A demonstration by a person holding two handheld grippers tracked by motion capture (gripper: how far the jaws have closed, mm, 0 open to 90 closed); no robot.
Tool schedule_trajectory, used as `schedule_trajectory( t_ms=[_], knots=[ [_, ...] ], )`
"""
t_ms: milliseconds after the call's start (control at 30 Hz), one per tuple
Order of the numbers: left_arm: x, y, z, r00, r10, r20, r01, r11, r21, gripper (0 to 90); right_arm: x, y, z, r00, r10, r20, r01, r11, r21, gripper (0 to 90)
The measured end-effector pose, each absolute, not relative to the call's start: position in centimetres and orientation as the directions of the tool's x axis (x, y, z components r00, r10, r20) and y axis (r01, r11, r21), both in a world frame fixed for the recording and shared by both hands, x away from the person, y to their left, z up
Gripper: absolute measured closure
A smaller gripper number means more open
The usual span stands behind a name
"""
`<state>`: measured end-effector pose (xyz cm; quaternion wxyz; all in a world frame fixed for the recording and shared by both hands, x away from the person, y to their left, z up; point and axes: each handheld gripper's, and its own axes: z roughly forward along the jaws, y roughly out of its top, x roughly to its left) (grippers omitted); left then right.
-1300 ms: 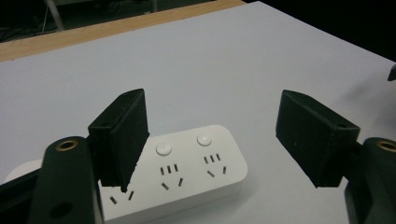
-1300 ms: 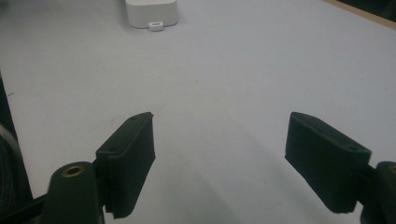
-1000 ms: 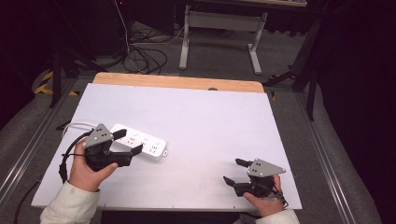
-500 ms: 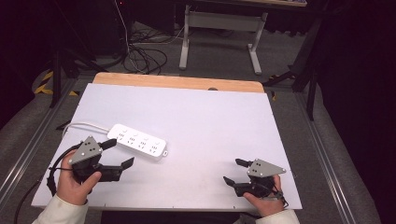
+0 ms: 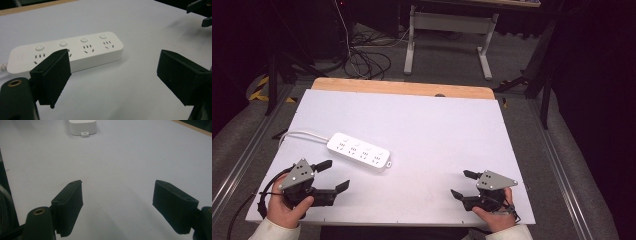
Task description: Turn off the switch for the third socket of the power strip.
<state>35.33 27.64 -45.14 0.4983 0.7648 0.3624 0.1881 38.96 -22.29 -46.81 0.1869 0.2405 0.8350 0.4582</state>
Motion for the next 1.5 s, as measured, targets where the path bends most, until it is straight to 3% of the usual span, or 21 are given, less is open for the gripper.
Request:
schedule_trajectory(
  t_ms=[367,767,1500],
  knots=[
    [34.8,28.2,-46.5,0.663,0.748,-0.011,0.346,-0.293,0.891,13.0,39.0,-22.3,-46.8,-0.816,0.572,-0.088,0.233,0.463,0.855,24.5],
    [34.8,28.2,-48.4,0.675,0.734,-0.074,0.382,-0.262,0.886,14.0,39.0,-22.3,-46.9,-0.818,0.570,-0.081,0.235,0.460,0.856,24.5],
    [34.7,28.2,-47.9,0.669,0.743,-0.027,0.346,-0.279,0.896,11.2,39.1,-22.3,-46.9,-0.817,0.570,-0.084,0.234,0.461,0.856,24.6]
  ],
)
